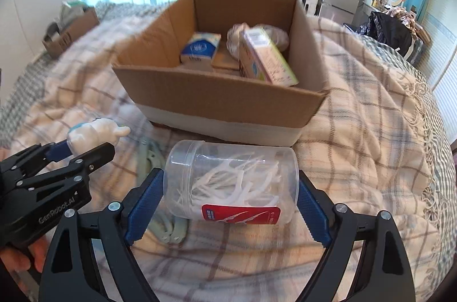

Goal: Organize objects
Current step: 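Lower bunny and toothpick jar into the box and open both tools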

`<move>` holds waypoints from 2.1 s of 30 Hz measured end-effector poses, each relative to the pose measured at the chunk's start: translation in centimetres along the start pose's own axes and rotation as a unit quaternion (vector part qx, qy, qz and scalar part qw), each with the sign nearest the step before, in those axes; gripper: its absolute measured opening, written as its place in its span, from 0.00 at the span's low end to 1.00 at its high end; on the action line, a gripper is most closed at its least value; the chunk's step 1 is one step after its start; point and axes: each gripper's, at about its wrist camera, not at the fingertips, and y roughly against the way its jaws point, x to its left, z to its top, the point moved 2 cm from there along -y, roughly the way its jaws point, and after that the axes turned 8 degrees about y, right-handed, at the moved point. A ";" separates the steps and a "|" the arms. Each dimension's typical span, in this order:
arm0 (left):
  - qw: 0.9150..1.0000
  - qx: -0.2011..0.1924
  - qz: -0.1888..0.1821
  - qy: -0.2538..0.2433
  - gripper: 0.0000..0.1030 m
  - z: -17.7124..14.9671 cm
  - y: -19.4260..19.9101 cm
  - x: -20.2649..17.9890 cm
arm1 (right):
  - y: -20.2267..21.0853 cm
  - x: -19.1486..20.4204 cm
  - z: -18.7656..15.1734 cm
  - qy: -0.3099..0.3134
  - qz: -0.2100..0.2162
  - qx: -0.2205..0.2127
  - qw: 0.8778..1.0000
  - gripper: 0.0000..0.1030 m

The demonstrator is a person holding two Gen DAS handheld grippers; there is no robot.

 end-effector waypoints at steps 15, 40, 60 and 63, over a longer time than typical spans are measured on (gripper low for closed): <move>0.995 -0.092 -0.032 0.001 0.50 6.1 8.9 -2.3 | 10.8 -1.5 3.1 -0.008 0.018 -0.119 0.993 0.86; 0.995 -0.061 -0.066 -0.039 0.50 16.5 -3.6 -9.6 | 2.5 -6.7 20.0 -0.024 0.005 -0.157 0.987 0.86; 0.994 -0.066 -0.073 -0.053 0.84 15.0 -5.5 -9.1 | -0.3 -8.9 18.0 -0.067 0.013 -0.167 0.984 0.95; 0.993 -0.078 -0.062 -0.061 0.84 15.4 -2.9 -9.3 | 2.4 -9.4 18.1 -0.067 0.002 -0.175 0.982 0.95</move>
